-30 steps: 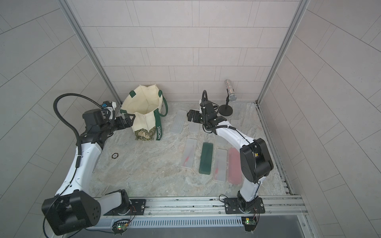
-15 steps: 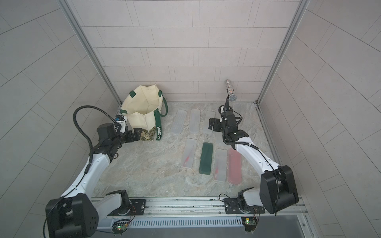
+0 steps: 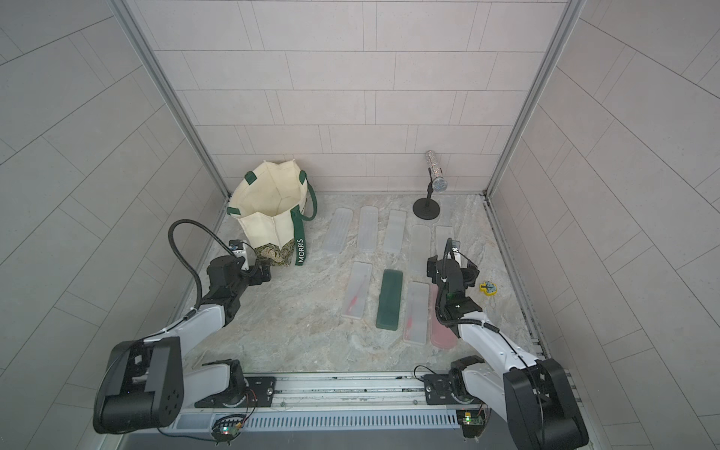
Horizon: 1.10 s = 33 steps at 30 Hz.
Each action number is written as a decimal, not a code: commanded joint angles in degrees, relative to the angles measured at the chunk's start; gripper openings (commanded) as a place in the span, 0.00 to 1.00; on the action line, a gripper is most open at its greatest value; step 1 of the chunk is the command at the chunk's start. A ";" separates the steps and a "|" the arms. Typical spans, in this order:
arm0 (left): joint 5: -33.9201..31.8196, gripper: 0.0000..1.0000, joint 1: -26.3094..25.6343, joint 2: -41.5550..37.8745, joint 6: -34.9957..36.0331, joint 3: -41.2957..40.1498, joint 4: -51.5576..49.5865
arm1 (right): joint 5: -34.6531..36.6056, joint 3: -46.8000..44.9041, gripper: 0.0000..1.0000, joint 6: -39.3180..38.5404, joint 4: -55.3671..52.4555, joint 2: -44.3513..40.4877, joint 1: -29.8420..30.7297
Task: Take out the pencil case from the canvas bag
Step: Reset both arms
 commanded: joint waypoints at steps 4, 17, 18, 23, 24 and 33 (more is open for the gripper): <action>-5.20 1.00 -1.28 3.19 0.80 -6.38 22.09 | 4.16 -6.63 1.00 -6.83 16.66 -3.04 -1.32; -7.27 1.00 -3.06 21.07 0.88 -10.91 49.16 | 1.74 -7.62 1.00 -5.53 37.74 16.89 -3.91; -8.92 1.00 -3.08 21.57 0.23 -10.29 49.09 | 1.65 -7.94 1.00 -4.99 41.99 20.06 -3.89; -9.90 1.00 -3.10 21.57 -0.11 -10.32 49.01 | -4.89 -9.21 1.00 -7.32 57.32 32.83 -4.12; -9.93 1.00 -3.08 21.64 -0.09 -10.25 49.05 | -4.60 -8.13 0.99 -8.35 57.83 34.04 -3.86; -8.14 1.00 -3.12 20.75 0.43 -6.91 42.00 | -1.86 0.65 1.00 -7.09 37.55 31.14 -3.82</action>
